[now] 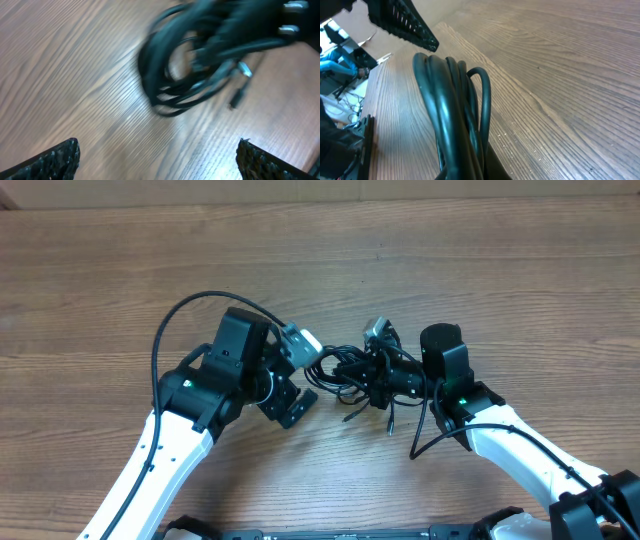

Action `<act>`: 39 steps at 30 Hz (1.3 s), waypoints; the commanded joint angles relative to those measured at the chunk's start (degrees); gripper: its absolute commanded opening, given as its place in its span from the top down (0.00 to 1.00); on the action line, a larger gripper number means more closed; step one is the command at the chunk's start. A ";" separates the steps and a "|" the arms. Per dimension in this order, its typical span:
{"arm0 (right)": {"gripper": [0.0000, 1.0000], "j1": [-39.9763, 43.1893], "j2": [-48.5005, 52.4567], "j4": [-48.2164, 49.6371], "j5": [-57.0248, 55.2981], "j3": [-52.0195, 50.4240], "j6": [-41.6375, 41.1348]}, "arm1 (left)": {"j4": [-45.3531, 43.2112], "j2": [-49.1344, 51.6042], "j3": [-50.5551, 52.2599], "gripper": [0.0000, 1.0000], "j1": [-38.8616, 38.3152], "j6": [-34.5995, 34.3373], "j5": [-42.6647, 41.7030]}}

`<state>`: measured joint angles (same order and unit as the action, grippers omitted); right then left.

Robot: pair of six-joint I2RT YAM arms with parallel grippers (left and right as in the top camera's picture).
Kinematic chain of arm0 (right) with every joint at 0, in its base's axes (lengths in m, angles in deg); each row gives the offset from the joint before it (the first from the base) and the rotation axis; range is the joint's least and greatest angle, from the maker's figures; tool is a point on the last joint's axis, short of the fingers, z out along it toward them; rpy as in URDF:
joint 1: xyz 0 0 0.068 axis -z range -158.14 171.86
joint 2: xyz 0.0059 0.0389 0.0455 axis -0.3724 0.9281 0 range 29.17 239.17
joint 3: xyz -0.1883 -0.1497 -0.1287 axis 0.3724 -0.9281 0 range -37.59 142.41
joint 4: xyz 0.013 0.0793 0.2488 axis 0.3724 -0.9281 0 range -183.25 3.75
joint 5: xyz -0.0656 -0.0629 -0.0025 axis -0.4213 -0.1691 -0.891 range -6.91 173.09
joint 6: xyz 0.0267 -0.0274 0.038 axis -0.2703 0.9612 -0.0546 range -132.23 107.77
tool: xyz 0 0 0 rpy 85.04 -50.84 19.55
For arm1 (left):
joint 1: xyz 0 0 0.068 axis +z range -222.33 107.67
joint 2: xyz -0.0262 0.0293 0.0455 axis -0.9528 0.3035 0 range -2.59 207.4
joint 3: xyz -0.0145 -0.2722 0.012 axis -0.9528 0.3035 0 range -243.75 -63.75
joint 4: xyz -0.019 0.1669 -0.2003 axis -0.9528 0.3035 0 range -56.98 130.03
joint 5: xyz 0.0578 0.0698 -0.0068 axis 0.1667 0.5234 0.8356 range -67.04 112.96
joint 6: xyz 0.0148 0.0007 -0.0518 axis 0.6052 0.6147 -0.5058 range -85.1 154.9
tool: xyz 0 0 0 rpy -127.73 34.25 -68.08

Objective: Untangle cables

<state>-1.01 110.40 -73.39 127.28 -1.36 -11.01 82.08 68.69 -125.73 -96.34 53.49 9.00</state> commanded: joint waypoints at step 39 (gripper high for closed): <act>0.96 0.09 -0.09 0.55 -1.33 0.55 -1.42 | -6.12 9.51 -1.01 0.50 -0.02 -27.43 -2.64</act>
<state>-1.01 110.40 -73.41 126.08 -1.36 -12.22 76.64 78.05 -125.73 -96.36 25.88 7.52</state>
